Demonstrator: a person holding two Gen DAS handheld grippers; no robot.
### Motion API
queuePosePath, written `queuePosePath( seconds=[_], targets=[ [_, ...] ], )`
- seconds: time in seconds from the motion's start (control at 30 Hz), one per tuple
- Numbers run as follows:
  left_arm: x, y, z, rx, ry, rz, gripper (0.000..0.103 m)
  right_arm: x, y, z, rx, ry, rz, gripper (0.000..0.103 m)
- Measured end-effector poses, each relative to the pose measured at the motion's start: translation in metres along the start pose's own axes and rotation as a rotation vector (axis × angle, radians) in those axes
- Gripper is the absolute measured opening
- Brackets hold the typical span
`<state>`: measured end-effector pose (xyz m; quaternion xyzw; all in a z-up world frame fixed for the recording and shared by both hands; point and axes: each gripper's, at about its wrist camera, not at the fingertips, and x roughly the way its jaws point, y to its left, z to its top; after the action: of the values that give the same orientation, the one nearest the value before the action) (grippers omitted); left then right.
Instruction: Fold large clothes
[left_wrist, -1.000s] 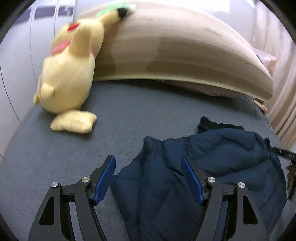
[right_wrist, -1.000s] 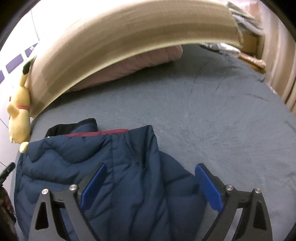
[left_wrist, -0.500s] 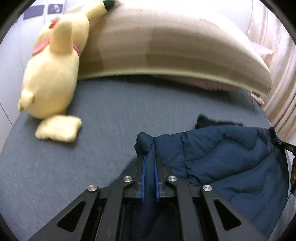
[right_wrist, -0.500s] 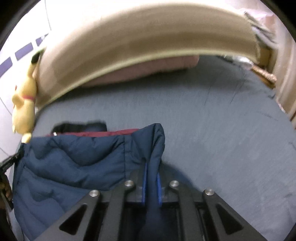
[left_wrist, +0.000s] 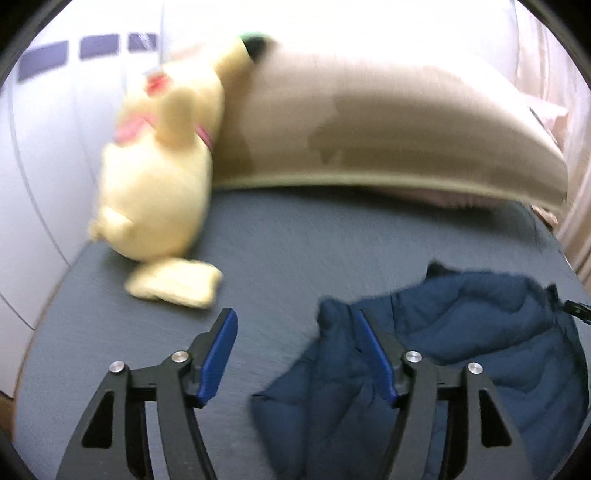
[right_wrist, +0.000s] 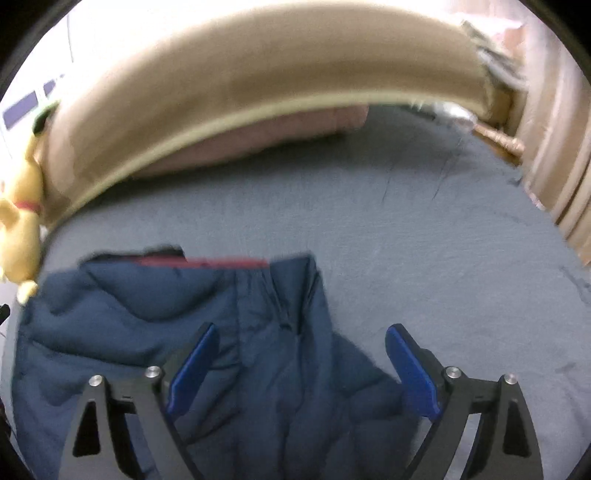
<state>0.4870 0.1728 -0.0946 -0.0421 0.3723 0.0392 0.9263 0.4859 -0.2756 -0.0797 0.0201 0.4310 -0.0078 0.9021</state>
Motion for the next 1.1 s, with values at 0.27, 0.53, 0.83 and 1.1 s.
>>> queuePosePath(
  seconds=[0.27,0.53,0.83,1.1],
  targets=[
    [-0.088,-0.062,-0.056,0.079,-0.086,-0.068,0.072,-0.100,0.042,-0.062,-0.017,-0.145,0.114,0.093],
    [-0.054,-0.102,-0.124,0.126,0.031,-0.015,0.074,-0.086,0.076,-0.144,-0.082,-0.120,0.046,0.093],
    [-0.027,-0.101,-0.134,0.155,0.056,0.017,0.080,-0.047,0.071,-0.156,-0.116,-0.083,-0.047,0.099],
    [-0.024,-0.105,-0.135,0.153,0.086,0.025,0.080,-0.035,0.069,-0.155,-0.109,-0.022,-0.036,0.103]
  ],
)
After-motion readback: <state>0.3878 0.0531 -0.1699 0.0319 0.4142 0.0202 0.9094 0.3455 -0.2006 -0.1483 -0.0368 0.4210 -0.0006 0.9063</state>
